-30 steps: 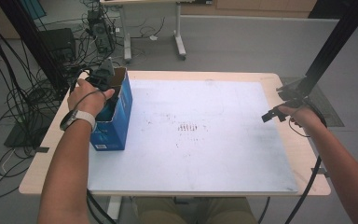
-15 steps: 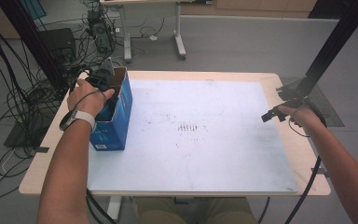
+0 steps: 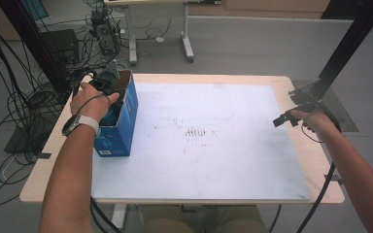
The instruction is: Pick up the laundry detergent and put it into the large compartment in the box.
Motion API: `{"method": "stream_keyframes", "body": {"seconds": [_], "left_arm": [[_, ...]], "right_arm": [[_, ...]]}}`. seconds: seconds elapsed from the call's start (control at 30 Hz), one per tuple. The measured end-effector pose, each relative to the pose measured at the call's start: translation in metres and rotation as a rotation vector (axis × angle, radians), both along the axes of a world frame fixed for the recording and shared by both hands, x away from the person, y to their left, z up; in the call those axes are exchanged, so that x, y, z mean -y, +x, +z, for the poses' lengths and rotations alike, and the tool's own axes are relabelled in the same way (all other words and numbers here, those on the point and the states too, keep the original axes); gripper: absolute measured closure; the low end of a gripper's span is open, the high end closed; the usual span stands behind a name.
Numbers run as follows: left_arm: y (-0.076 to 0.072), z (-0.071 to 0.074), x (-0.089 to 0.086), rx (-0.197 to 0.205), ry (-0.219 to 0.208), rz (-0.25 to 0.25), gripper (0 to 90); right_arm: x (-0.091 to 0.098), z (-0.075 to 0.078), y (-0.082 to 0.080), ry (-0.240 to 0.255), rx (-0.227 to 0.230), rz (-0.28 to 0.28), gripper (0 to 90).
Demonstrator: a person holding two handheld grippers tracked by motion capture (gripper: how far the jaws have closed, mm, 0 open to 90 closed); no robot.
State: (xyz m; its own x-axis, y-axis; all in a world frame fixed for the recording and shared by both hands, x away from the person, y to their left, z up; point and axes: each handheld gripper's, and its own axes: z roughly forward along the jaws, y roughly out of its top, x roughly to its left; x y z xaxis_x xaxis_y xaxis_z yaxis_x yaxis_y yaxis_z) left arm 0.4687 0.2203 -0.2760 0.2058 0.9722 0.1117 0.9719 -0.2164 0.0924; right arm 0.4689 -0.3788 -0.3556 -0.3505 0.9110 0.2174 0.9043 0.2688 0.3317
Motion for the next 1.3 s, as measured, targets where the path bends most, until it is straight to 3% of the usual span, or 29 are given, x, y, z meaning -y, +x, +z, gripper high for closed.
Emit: {"method": "stream_keyframes", "body": {"seconds": [1.3], "left_arm": [[0.0001, -0.0001, -0.0013, 0.001, -0.005, -0.007, 37.3]], "right_arm": [[-0.0019, -0.0008, 0.001, -0.002, -0.002, -0.001, 8.3]]}}
